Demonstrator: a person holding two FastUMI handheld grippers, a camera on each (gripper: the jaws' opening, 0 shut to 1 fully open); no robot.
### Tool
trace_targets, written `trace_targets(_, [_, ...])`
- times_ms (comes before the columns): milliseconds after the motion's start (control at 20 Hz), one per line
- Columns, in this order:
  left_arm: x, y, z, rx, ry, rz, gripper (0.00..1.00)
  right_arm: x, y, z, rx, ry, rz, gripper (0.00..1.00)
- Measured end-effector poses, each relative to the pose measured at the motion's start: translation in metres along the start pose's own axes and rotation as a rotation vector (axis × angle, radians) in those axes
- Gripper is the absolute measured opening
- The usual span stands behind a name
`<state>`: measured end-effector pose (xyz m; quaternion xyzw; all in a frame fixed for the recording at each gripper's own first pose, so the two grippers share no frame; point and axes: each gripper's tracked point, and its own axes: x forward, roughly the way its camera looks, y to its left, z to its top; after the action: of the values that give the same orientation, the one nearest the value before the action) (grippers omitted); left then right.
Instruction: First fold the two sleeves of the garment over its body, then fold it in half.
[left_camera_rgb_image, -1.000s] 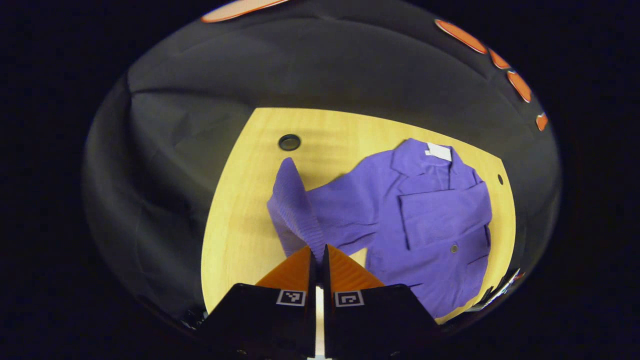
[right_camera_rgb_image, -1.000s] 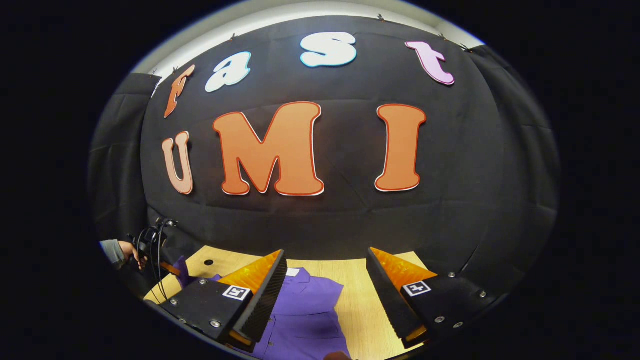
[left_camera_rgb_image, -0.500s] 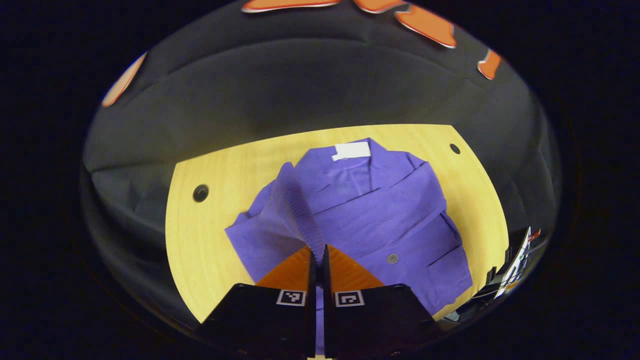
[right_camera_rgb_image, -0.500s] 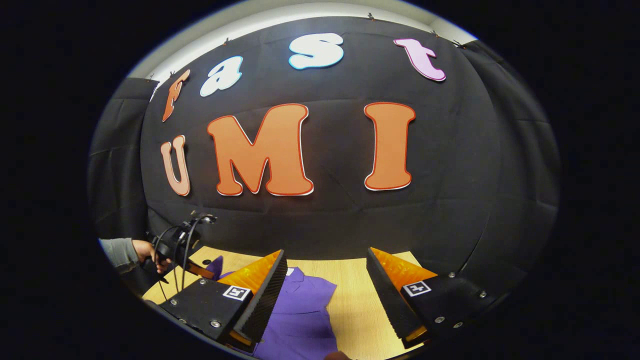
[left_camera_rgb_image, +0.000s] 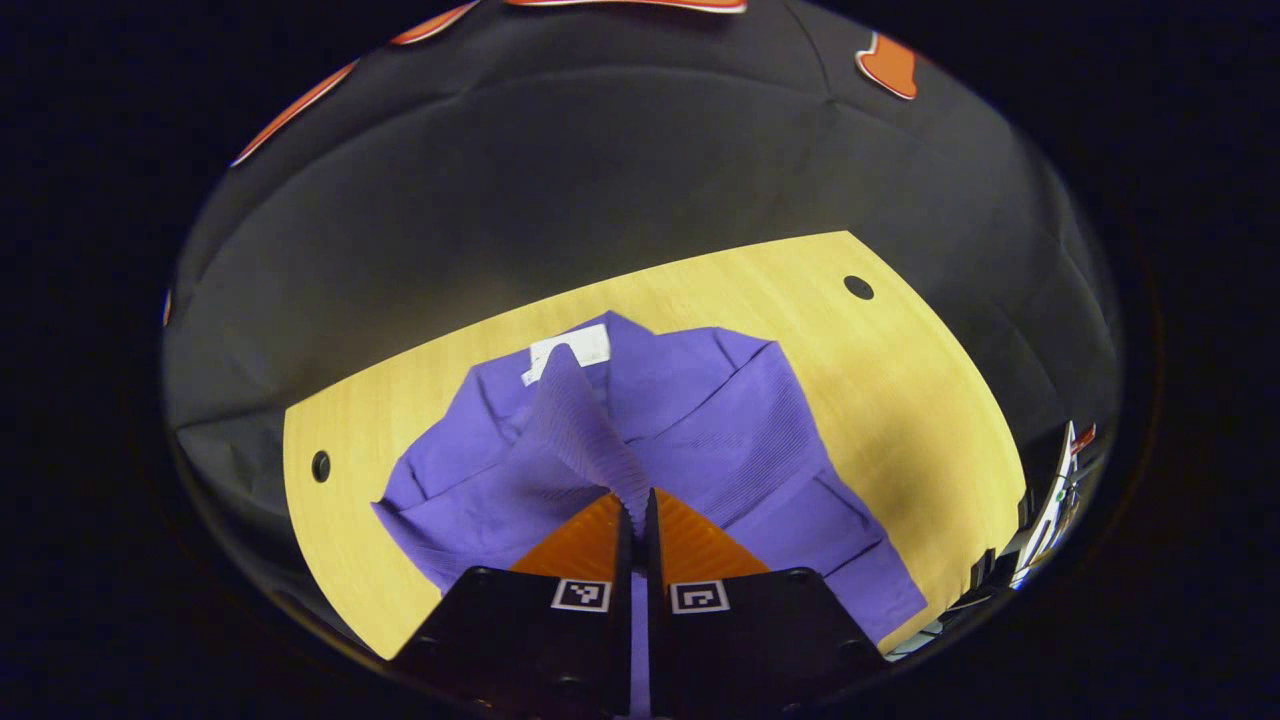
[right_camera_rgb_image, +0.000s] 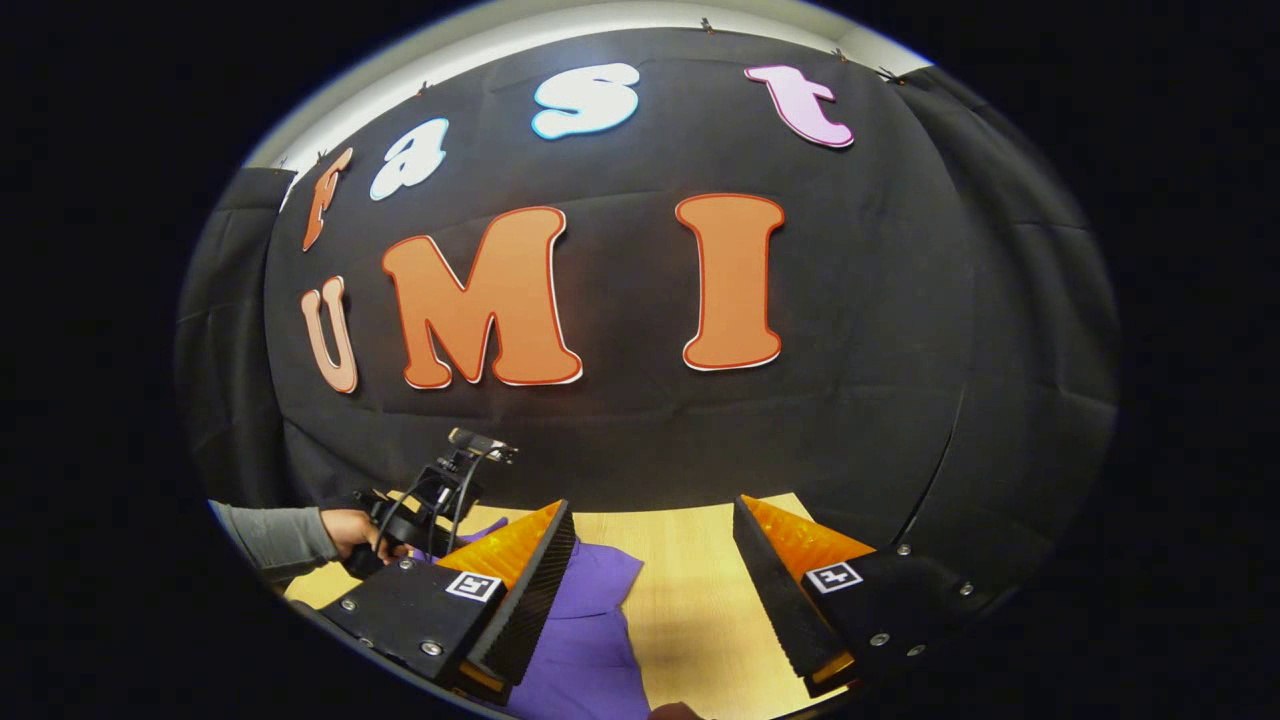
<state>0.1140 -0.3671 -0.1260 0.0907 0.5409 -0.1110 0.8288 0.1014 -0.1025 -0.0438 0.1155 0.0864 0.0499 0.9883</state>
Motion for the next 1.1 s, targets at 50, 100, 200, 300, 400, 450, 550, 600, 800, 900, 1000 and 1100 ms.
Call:
trace_targets(50, [0.004,-0.01,0.006,0.004,-0.01,-0.009,0.09,-0.002,-0.003,0.0,-0.001,0.001,-0.003,0.95])
trace_targets(100, [0.009,-0.018,0.009,0.005,-0.022,-0.014,0.11,-0.002,-0.006,-0.001,-0.002,0.001,-0.008,0.95])
trace_targets(200, [0.008,-0.038,0.017,0.004,-0.052,-0.049,0.15,-0.004,-0.01,-0.005,0.0,0.009,-0.009,0.95])
trace_targets(300, [-0.002,-0.061,0.024,0.003,-0.088,-0.122,0.18,-0.004,-0.012,-0.009,0.006,0.018,-0.005,0.95])
trace_targets(400, [-0.017,-0.082,0.03,-0.001,-0.132,-0.213,0.22,-0.004,-0.01,-0.011,0.01,0.022,0.005,0.95])
trace_targets(450, [-0.032,-0.083,0.031,0.002,-0.158,-0.236,0.42,-0.003,-0.01,-0.013,0.01,0.024,0.007,0.95])
trace_targets(550, [-0.035,-0.075,0.04,0.018,-0.213,-0.206,0.81,-0.002,-0.005,-0.014,0.014,0.026,0.02,0.95])
trace_targets(600, [-0.05,-0.063,0.041,0.022,-0.234,-0.174,1.0,-0.001,-0.002,-0.015,0.019,0.025,0.033,0.95])
trace_targets(800, [-0.095,-0.042,0.033,-0.019,-0.303,-0.133,0.98,0.0,0.012,-0.018,0.015,0.021,0.063,0.95])
trace_targets(900, [-0.125,-0.028,0.029,-0.038,-0.365,-0.095,0.99,0.001,0.019,-0.018,0.001,0.011,0.073,0.95])
trace_targets(1000, [-0.156,-0.017,0.021,-0.063,-0.431,-0.057,0.99,0.0,0.026,-0.02,-0.023,-0.001,0.078,0.95])
trace_targets(1100, [-0.185,-0.009,0.015,-0.09,-0.502,-0.022,0.98,-0.001,0.033,-0.019,-0.042,-0.024,0.083,0.95])
